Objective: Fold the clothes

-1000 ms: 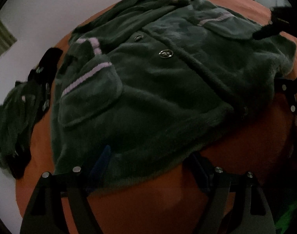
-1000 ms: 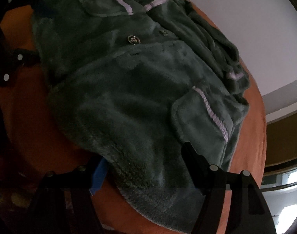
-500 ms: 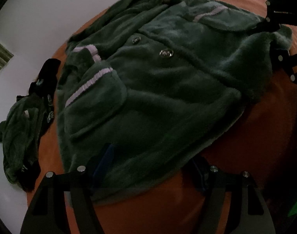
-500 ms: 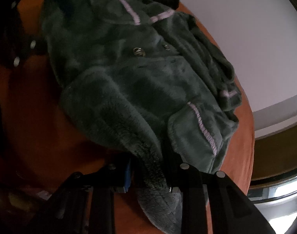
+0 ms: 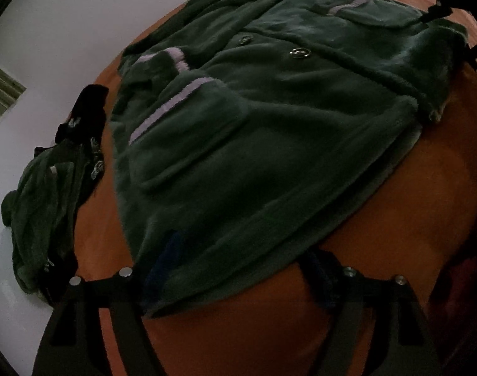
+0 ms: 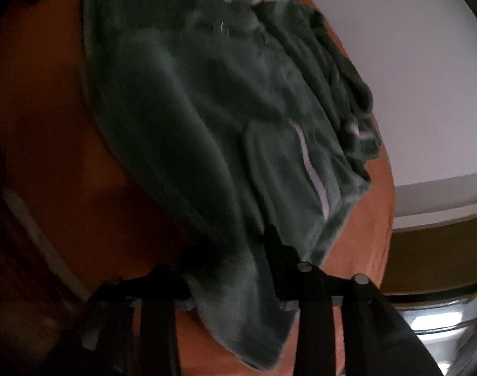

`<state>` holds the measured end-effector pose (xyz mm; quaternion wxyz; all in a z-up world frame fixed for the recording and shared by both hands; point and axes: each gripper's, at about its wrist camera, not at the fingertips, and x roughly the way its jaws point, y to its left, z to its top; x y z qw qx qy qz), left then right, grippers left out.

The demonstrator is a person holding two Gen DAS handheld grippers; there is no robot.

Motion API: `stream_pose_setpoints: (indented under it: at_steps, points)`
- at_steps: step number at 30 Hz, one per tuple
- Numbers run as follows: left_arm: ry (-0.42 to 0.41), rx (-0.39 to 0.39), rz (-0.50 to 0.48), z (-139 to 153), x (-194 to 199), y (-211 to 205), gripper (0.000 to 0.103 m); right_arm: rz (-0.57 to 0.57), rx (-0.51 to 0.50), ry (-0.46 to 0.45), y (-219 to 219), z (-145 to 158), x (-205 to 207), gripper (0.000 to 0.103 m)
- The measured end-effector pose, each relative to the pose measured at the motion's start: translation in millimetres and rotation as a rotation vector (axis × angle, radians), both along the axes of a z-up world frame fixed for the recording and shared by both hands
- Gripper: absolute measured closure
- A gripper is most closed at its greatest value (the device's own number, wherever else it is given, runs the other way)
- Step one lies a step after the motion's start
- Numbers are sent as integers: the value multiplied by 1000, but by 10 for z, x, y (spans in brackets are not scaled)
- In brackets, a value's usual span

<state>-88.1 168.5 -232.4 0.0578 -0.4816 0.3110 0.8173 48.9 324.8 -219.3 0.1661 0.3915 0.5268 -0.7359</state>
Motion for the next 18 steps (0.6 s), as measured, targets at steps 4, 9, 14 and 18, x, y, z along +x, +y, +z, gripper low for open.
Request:
stream_pose_setpoints:
  at_steps: [4,9,14,18]
  points:
    - [43,-70,-38,-1,34,19,23,18,32,25,108,-37,48,69]
    - [96,-143,-108,-38,79,161,41,89,47,103,-25,-98,138,69]
    - [138,-201,-181,-90,166,264,52,245,100,168,-215,-193,451,69]
    - [136,-190,-158,-93,151,292,52,295,152,205,-353,-297,536,68]
